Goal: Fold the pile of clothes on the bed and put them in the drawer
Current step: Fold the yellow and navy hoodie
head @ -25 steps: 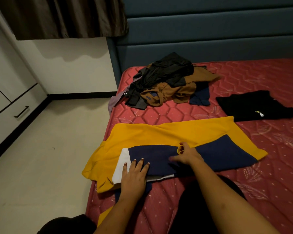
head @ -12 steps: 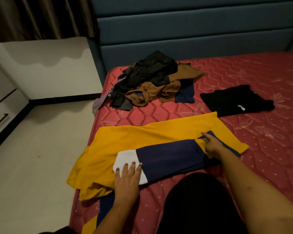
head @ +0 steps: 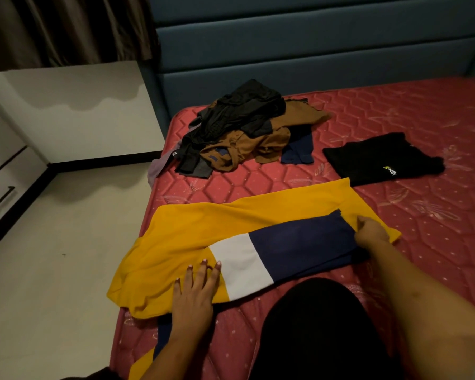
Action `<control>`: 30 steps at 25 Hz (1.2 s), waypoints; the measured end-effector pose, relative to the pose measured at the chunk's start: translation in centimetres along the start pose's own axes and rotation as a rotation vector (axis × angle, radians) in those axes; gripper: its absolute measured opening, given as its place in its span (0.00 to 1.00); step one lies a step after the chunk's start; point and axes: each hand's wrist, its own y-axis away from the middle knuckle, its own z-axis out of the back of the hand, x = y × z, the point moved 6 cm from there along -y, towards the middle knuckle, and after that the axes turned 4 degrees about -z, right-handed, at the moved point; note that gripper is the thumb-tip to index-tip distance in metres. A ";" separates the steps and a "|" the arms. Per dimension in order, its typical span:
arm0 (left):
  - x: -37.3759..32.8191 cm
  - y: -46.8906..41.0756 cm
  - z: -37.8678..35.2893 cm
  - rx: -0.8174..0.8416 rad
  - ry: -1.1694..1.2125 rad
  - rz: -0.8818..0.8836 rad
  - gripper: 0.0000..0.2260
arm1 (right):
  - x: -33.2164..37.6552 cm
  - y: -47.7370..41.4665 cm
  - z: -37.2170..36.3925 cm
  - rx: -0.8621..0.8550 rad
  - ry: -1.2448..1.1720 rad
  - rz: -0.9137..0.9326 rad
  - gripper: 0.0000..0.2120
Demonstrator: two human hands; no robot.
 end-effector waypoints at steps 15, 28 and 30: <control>-2.0 -5.5 2.4 0.160 0.392 0.289 0.37 | 4.0 5.6 -7.7 0.250 0.483 0.451 0.28; 1.3 -11.6 2.8 -0.363 0.525 0.247 0.12 | 4.0 3.2 -7.7 0.258 0.435 0.280 0.27; 1.0 -9.5 2.6 -0.388 0.512 0.206 0.15 | 6.2 3.9 -7.3 0.255 0.499 0.230 0.28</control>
